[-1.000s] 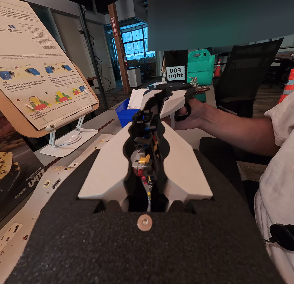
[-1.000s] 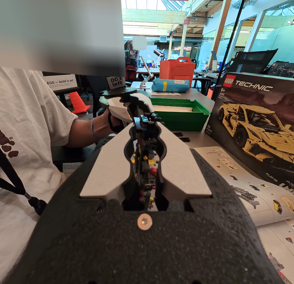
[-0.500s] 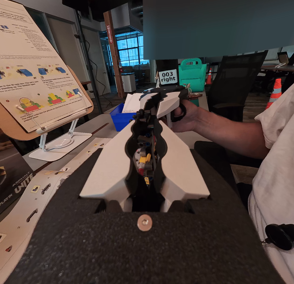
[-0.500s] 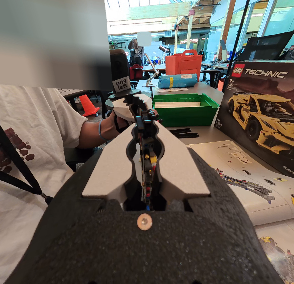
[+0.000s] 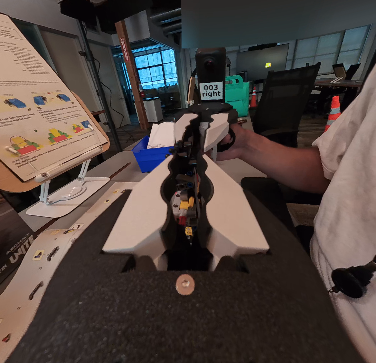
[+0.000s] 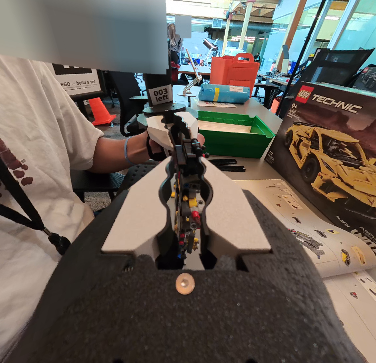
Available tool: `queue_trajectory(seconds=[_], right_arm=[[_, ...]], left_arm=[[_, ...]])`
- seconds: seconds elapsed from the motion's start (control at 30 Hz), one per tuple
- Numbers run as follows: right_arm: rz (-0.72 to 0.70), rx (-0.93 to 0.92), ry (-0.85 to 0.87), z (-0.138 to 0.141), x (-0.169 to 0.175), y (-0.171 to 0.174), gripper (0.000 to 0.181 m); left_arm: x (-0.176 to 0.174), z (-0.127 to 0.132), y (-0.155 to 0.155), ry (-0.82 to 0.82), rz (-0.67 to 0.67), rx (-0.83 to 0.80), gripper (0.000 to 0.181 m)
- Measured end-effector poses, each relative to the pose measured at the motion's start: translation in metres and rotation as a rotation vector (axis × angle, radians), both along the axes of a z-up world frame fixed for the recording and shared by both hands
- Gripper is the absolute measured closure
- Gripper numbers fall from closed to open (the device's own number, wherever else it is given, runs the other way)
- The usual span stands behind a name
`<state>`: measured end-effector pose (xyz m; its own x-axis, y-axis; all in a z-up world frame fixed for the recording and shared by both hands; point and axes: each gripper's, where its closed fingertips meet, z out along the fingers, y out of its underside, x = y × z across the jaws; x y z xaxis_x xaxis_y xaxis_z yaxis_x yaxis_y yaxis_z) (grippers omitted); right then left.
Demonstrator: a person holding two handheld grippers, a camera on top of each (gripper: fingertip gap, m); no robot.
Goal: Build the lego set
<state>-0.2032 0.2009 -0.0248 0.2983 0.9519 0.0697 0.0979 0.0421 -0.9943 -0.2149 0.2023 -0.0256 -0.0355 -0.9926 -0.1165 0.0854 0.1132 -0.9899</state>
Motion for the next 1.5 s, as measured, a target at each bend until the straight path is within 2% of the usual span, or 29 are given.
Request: queue_trajectory(seconds=[0.13,0.2,0.27,0.3,0.37,0.47,0.53,0.63,0.7,0.8,0.9,0.97,1.1,1.17,1.27,1.3,1.37,1.43,1.5], right_arm=[[-0.027,-0.003,-0.042,-0.008,0.007,0.003,0.143],[-0.072,0.015,-0.038,-0.011,0.018,0.01,0.142],[-0.135,-0.067,-0.063,-0.033,0.039,0.022,0.14],[-0.156,-0.157,-0.061,-0.046,0.049,0.025,0.126],[-0.179,-0.305,-0.14,-0.076,0.067,0.02,0.138],[-0.206,-0.319,-0.237,-0.104,0.072,-0.004,0.137],[-0.183,-0.373,-0.389,-0.139,0.069,-0.026,0.133],[-0.28,-0.394,-0.522,-0.176,0.083,-0.027,0.134],[-0.39,-0.432,-0.521,-0.187,0.1,-0.013,0.135],[-0.548,-0.421,-0.501,-0.187,0.122,0.014,0.135],[-0.561,-0.424,-0.625,-0.206,0.124,0.022,0.137],[-0.57,-0.398,-0.637,-0.212,0.121,0.03,0.147],[-0.558,-0.398,-0.607,-0.216,0.112,0.042,0.156],[-0.56,-0.387,-0.574,-0.205,0.109,0.044,0.157],[-0.433,-0.3,-0.292,-0.144,0.081,0.039,0.157],[-0.343,-0.286,-0.169,-0.12,0.069,0.033,0.147],[-0.186,-0.32,0.028,-0.085,0.049,0.022,0.113],[-0.13,-0.362,0.066,-0.078,0.038,0.023,0.108],[-0.151,-0.31,0.116,-0.067,0.033,0.032,0.12]], left_arm=[[-0.001,0.0,-0.004,-0.002,-0.048,-0.022,0.165],[-0.001,0.0,0.0,-0.002,-0.033,-0.025,0.166],[-0.001,0.0,0.004,0.0,-0.046,-0.048,0.166],[0.0,0.0,0.007,0.004,-0.048,-0.061,0.165],[0.003,-0.001,0.012,0.012,-0.045,-0.065,0.165],[0.006,-0.002,0.019,0.019,-0.026,-0.061,0.165],[0.006,-0.001,0.019,0.017,-0.038,-0.074,0.165],[0.003,-0.001,0.018,0.011,-0.062,-0.09,0.165],[0.002,-0.001,0.02,0.009,-0.049,-0.096,0.165],[0.002,-0.001,0.022,0.01,-0.046,-0.098,0.165],[0.005,-0.002,0.024,0.013,-0.037,-0.092,0.165],[0.007,-0.002,0.025,0.013,-0.034,-0.088,0.165],[0.009,-0.003,0.026,0.014,-0.033,-0.09,0.165],[0.01,-0.003,0.028,0.016,-0.033,-0.095,0.165],[0.012,-0.004,0.035,0.027,-0.01,-0.111,0.165],[0.012,-0.005,0.036,0.031,-0.02,-0.127,0.165],[0.014,-0.004,0.037,0.032,-0.058,-0.161,0.165],[0.016,-0.005,0.039,0.031,-0.072,-0.177,0.165],[0.017,-0.005,0.04,0.032,-0.084,-0.181,0.166]])
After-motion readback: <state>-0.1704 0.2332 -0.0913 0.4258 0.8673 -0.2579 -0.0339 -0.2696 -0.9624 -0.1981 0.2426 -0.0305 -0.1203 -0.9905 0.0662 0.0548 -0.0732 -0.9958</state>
